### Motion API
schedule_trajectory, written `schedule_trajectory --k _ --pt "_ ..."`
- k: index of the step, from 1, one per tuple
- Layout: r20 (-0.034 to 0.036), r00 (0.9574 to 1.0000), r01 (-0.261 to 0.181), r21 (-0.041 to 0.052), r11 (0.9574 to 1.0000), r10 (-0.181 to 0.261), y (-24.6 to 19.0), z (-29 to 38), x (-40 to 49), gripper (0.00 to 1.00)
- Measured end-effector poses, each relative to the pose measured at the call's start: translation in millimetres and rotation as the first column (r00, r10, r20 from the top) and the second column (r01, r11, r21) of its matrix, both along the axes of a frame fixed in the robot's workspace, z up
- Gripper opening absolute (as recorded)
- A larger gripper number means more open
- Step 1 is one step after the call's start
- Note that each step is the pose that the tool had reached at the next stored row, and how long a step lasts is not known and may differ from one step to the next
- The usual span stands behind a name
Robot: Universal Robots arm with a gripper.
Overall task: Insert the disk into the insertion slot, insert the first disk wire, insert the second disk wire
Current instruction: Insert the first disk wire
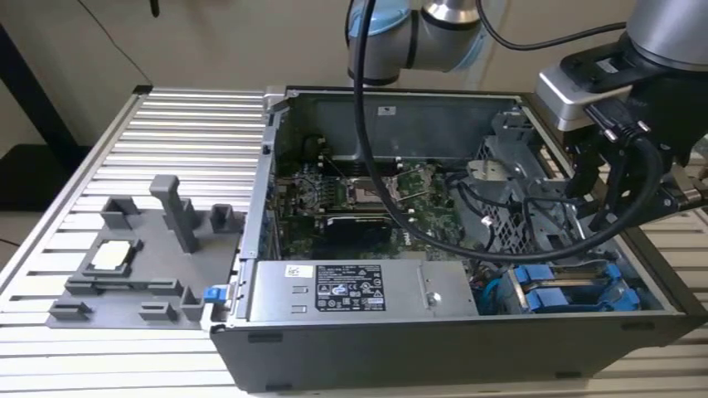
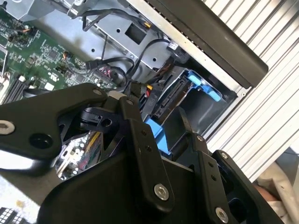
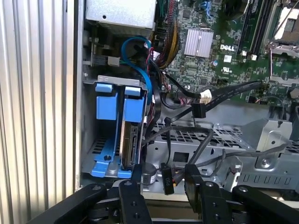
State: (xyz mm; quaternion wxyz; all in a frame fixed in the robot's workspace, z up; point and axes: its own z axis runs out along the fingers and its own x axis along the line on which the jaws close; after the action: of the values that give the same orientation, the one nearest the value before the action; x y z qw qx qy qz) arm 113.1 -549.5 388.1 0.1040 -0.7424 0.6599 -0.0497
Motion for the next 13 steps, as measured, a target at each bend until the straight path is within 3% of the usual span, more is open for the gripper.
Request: schedule_trajectory --k 13 --pt "0.0000 1.0000 -0.005 0.0001 1.0000 0.005 0.1 -0.3 1.7 0.49"
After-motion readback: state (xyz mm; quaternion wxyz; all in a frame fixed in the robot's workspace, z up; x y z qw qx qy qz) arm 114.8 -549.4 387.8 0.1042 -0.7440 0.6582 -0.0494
